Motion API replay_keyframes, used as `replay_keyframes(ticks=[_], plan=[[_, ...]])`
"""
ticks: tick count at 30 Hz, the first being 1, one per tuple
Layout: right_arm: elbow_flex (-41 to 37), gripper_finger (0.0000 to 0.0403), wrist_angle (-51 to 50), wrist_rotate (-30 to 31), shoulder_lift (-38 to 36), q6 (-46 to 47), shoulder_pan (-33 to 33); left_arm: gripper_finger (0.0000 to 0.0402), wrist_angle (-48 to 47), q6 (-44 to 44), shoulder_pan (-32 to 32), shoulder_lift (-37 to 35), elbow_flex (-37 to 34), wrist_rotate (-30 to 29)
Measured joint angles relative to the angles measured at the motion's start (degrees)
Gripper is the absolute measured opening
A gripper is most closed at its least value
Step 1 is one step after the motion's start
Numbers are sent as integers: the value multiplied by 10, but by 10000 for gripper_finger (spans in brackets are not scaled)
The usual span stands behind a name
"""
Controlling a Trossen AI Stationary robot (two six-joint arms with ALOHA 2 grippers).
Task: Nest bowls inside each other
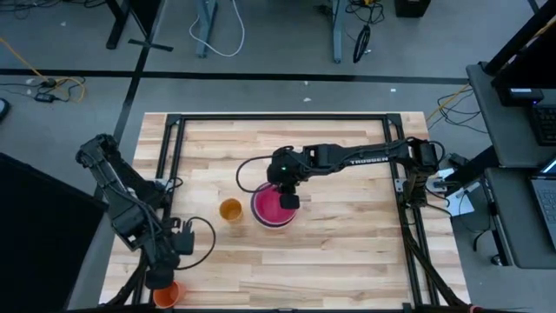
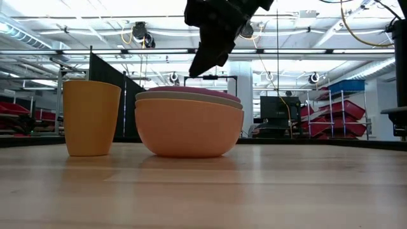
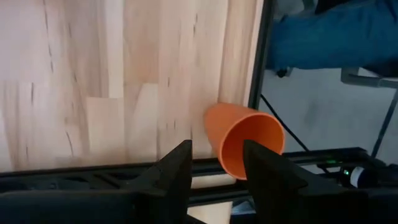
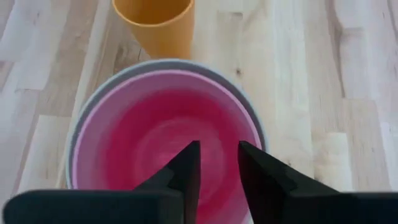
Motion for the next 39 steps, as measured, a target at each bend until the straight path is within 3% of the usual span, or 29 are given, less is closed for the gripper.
replay_keyframes(ticks=[8, 15, 26, 39], plan=[[0, 110, -5, 0, 0, 0, 6, 99, 71, -10, -69, 5, 0, -26], [0, 110, -7, -1, 0, 0, 22, 80, 69, -47, -125, 67, -1, -63], [0, 110, -5, -1, 0, 0, 25, 79, 62, -57, -128, 174, -1, -55], [0, 110, 0, 0, 0, -2, 34, 79, 51, -72, -128, 182, -6, -59]])
